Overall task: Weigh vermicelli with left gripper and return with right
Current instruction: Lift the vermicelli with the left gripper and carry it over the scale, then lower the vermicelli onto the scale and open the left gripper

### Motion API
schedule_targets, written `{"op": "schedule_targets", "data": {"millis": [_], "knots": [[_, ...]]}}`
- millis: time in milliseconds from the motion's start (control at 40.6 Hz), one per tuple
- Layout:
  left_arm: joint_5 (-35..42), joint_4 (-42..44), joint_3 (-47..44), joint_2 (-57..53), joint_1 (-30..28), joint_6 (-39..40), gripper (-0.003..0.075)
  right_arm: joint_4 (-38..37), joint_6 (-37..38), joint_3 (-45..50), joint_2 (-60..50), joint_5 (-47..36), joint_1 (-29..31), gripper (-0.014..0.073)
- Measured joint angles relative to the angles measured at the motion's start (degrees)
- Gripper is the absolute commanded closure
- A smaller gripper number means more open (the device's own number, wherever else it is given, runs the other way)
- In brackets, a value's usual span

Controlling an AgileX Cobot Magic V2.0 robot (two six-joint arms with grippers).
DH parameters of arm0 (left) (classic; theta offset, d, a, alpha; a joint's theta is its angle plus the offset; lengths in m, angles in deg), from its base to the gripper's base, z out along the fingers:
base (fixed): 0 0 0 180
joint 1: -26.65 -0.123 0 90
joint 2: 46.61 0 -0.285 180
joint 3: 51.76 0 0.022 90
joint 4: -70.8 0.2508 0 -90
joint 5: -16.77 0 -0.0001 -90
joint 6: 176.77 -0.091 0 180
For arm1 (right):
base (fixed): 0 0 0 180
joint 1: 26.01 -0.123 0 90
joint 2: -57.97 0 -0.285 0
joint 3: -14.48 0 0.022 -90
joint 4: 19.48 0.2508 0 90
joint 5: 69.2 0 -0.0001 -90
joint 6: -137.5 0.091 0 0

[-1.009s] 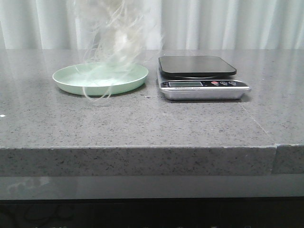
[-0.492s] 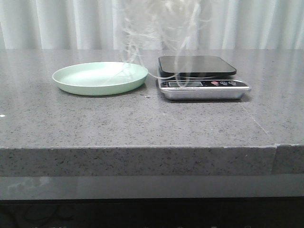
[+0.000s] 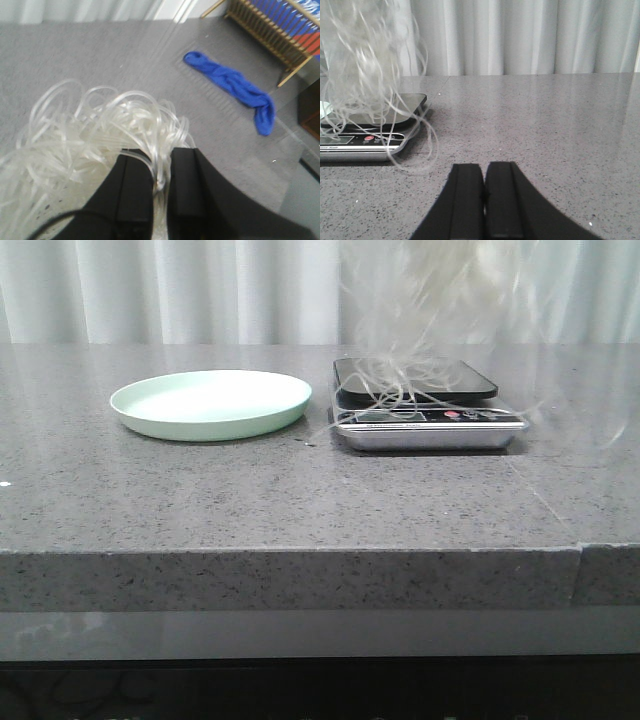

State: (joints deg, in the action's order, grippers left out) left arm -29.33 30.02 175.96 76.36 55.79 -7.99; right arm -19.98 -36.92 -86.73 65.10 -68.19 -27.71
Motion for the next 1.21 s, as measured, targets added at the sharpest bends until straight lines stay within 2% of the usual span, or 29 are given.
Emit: {"op": "schedule_targets", "data": {"millis": [221,468,566,861,984,1206], "knots": [[-2.7,1.6,0.0,6.2,0.0,0.0,0.0575,0.0,0.0,0.0,0.0,0.0,0.0,0.0437],[-7.9,6.6,0.0,7.4,0.0,0.0,0.0559,0.0,0.0,0.0,0.0,0.0,0.0,0.0437],[-8.7,7.0,0.0,7.4,0.0,0.0,0.0503,0.0,0.0,0.0,0.0,0.0,0.0,0.0437],[-11.0,7.2,0.0,7.4,0.0,0.0,0.0259,0.0,0.0,0.0,0.0,0.0,0.0,0.0437],[-13.0,7.3,1.2,7.4,0.0,0.0,0.0227,0.0,0.0,0.0,0.0,0.0,0.0,0.0437],[-19.4,8.2,6.8,6.8,-0.1,0.0,0.0227,0.0,0.0,0.0,0.0,0.0,0.0,0.0437]]}}
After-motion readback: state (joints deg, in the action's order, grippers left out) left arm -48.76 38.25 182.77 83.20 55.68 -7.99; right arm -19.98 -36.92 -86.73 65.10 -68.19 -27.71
